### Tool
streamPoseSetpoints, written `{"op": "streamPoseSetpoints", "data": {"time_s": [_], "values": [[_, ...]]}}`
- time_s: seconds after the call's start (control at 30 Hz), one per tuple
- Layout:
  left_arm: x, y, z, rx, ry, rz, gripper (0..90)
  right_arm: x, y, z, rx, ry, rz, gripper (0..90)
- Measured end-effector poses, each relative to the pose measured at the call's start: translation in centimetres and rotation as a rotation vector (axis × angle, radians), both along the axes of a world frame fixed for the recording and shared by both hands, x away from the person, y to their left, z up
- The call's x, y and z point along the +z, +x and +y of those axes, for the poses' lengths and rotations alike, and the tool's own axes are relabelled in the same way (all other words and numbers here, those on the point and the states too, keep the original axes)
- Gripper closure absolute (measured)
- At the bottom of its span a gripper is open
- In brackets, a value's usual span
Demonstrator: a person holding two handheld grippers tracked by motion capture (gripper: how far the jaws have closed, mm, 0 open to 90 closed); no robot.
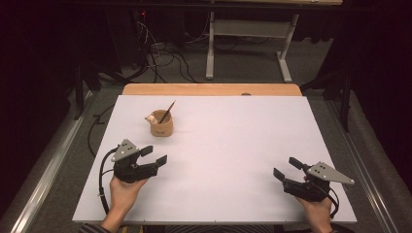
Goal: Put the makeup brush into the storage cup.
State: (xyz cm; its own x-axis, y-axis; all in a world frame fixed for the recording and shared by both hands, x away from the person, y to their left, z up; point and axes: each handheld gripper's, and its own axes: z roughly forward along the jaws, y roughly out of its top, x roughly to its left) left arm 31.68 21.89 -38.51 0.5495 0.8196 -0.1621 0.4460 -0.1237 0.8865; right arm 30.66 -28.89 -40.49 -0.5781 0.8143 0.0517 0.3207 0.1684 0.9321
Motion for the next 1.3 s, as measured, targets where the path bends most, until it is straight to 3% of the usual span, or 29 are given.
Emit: {"op": "streamPoseSetpoints", "data": {"time_s": [0.53, 0.93, 1.3], "values": [[-1.1, 0.1, 0.0, 0.005, -0.011, 0.011, 33.5, 0.0, 0.0, 0.1, 0.001, -0.005, 0.007, 28.5], [-1.9, 0.2, -0.1, 0.01, 0.018, 0.013, 33.7, 0.0, 0.1, 0.2, 0.007, -0.007, 0.011, 28.4], [-2.3, 0.2, -0.2, 0.012, 0.013, 0.021, 34.1, -0.1, 0.3, 0.2, 0.015, -0.01, 0.019, 28.2]]}}
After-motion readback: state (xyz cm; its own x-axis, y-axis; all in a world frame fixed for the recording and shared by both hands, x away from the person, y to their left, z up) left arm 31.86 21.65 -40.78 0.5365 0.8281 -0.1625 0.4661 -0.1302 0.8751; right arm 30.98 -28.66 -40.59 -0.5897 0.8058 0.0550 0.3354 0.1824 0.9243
